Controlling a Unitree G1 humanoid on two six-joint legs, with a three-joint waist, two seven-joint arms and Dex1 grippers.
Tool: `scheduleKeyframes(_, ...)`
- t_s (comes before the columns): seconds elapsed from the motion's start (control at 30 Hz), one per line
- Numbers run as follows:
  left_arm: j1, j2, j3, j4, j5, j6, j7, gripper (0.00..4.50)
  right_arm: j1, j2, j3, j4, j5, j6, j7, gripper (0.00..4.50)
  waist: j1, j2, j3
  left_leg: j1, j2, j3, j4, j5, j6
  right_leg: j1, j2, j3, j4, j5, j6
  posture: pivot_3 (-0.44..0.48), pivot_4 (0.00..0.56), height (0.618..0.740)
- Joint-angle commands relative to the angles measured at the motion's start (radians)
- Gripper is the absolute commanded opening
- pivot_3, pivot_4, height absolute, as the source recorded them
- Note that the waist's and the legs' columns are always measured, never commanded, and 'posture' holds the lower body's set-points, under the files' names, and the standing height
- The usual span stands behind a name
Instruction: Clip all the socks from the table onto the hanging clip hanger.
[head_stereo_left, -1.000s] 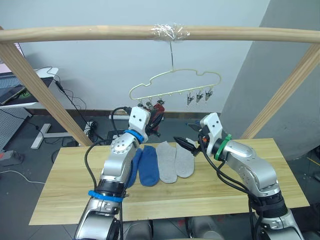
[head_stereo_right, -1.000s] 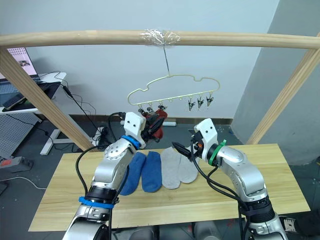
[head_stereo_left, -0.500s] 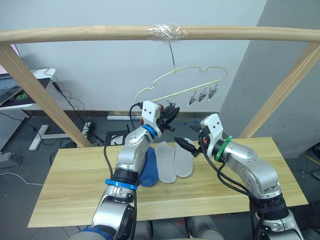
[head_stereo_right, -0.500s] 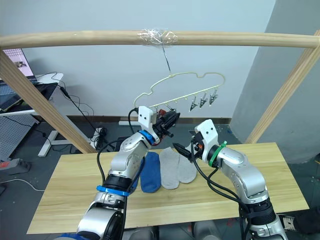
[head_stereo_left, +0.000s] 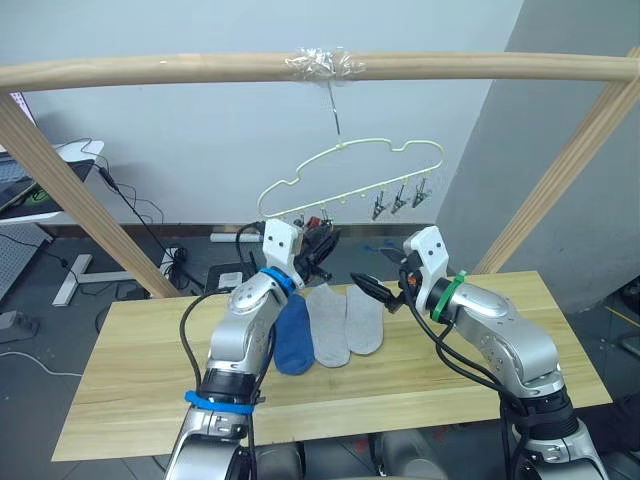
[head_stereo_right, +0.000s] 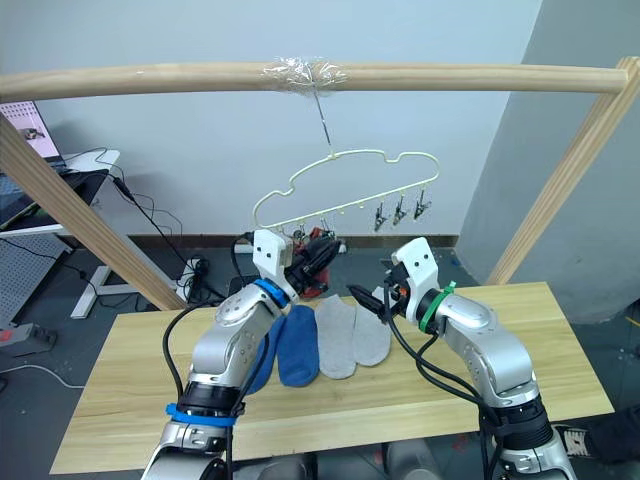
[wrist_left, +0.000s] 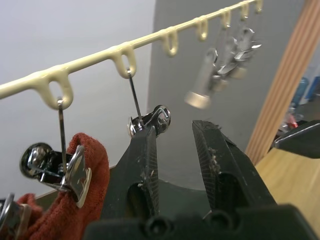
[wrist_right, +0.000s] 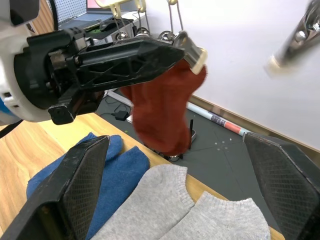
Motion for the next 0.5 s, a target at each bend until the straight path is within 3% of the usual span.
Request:
scheduleKeyframes(0.03, 0.015, -0.003, 0.001, -0.056, 0.021, -0.038, 0.03, 1.42, -0.008, -0.002, -0.016, -0.022, 0.005, -0.032, -0.001, 4.5, 0.0, 0.0, 0.0, 0.0, 0.0, 0.0, 0.0, 0.0, 0.0, 0.0, 0.0, 0.0, 0.0, 0.0, 0.0, -0.153, 0.104, 0.74)
scheduleKeyframes(0.1, 0.022, -0.001, 0.001, -0.068, 0.026, -0.054, 0.037, 1.8, -0.008, -0.001, -0.016, -0.02, 0.005, -0.035, -0.002, 4.5, 0.0, 0.0, 0.0, 0.0, 0.0, 0.0, 0.0, 0.0, 0.0, 0.0, 0.0, 0.0, 0.0, 0.0, 0.0, -0.153, 0.104, 0.74)
scheduleKeyframes(0.4, 0.028, 0.001, 0.001, -0.097, 0.062, -0.091, 0.083, 4.47, -0.015, 0.002, -0.014, -0.01, 0.002, -0.044, -0.005, 4.5, 0.001, 0.0, 0.0, 0.0, 0.0, 0.0, 0.0, 0.0, 0.0, 0.0, 0.0, 0.0, 0.0, 0.0, 0.0, -0.147, 0.106, 0.74)
scheduleKeyframes(0.5, 0.038, -0.002, 0.003, -0.108, 0.057, -0.073, 0.093, 4.47, -0.015, 0.004, -0.012, -0.009, 0.001, -0.046, -0.005, 4.5, 0.001, 0.0, 0.0, 0.0, 0.0, 0.0, 0.0, 0.0, 0.0, 0.0, 0.0, 0.0, 0.0, 0.0, 0.0, -0.147, 0.106, 0.74)
